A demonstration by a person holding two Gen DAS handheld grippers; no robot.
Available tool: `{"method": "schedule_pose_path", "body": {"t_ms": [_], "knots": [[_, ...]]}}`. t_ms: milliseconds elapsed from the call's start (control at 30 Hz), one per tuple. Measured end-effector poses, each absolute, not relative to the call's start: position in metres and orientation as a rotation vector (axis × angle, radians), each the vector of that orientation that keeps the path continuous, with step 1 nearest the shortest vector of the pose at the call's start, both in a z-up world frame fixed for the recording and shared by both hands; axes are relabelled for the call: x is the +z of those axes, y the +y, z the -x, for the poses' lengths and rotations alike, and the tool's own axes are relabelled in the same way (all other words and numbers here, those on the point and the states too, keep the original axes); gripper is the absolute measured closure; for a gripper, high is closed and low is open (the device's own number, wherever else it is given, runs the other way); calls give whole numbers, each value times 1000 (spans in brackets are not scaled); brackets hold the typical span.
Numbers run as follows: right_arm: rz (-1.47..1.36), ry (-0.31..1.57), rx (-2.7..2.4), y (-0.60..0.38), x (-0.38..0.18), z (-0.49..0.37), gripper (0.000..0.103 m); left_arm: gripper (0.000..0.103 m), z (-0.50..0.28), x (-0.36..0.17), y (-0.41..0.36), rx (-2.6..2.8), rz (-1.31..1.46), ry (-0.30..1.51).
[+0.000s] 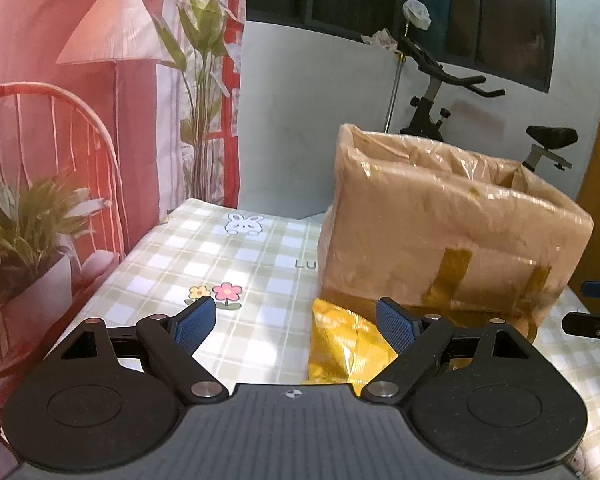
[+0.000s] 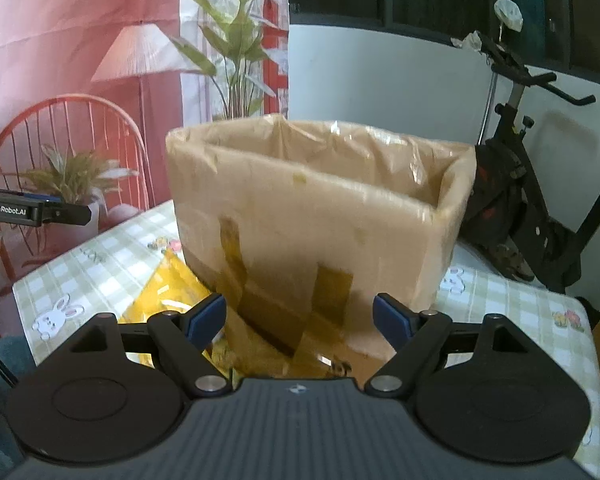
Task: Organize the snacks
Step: 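Move both tools back toward the remaining snacks beside the box, then grasp yellow chip bag with left gripper while right gripper grasps bread pack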
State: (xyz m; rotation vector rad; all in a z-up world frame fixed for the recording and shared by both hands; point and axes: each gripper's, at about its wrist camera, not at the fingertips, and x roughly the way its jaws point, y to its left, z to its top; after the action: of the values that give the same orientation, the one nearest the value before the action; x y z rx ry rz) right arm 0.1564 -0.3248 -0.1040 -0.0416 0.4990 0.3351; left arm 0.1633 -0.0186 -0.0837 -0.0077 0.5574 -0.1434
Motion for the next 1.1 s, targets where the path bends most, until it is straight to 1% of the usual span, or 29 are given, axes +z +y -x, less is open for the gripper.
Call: {"method": "schedule_pose_path", "body": {"t_ms": [300, 900, 1100], "knots": [[37, 545, 322, -335, -137, -147, 20, 15, -161, -104, -25, -134, 1, 574], [57, 691, 249, -353, -193, -139, 20, 15, -161, -122, -34, -147, -33, 606], [-5, 764, 227, -361, -212, -148, 7, 15, -167, -127, -31, -142, -19, 623]]}}
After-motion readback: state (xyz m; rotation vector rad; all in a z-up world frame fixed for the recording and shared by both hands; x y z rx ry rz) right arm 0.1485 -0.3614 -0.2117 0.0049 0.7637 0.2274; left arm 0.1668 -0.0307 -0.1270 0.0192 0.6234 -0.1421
